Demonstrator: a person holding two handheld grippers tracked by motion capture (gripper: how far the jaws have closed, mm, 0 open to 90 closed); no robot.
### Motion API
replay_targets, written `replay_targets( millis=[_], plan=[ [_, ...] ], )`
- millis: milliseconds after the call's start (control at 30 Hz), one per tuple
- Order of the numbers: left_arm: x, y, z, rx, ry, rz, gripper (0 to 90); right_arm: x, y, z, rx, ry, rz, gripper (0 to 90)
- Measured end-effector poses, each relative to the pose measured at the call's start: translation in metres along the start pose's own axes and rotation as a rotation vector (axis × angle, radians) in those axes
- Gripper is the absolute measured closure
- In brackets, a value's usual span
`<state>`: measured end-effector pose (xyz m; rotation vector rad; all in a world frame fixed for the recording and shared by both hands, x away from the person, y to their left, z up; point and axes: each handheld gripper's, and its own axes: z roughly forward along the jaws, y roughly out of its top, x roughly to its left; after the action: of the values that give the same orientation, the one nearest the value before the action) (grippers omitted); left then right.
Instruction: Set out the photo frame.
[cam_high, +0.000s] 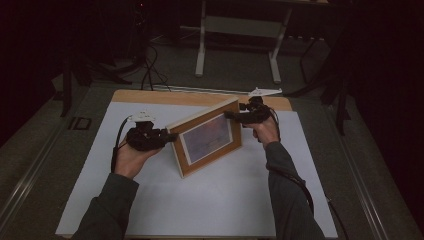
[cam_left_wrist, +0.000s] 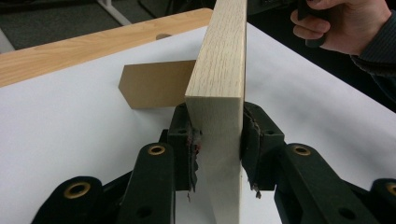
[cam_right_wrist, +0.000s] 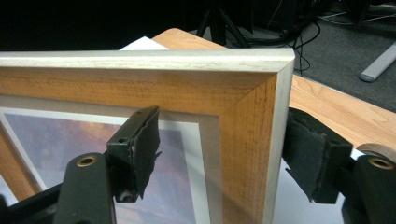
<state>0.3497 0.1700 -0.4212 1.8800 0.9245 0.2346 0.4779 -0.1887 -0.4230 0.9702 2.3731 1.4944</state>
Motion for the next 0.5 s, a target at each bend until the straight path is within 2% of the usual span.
replay_targets(
  millis=[67, 133, 500],
  plan=[
    [-0.0005, 0.0001, 0.0003, 0.001, 0.002, -0.001, 68.9, -0.0005, -0.0003, 0.0, 0.004, -0.001, -0.006, 31.5],
    [-0.0008, 0.0003, 0.0004, 0.002, 0.005, 0.0, 68.9, 0.0005, -0.001, 0.0013, 0.025, -0.026, -0.017, 34.5],
    [-0.0016, 0.0023, 0.001, 0.009, 0.015, 0.002, 69.3, 0.0009, -0.0027, -0.0009, 0.006, -0.039, -0.006, 38.7]
  ],
)
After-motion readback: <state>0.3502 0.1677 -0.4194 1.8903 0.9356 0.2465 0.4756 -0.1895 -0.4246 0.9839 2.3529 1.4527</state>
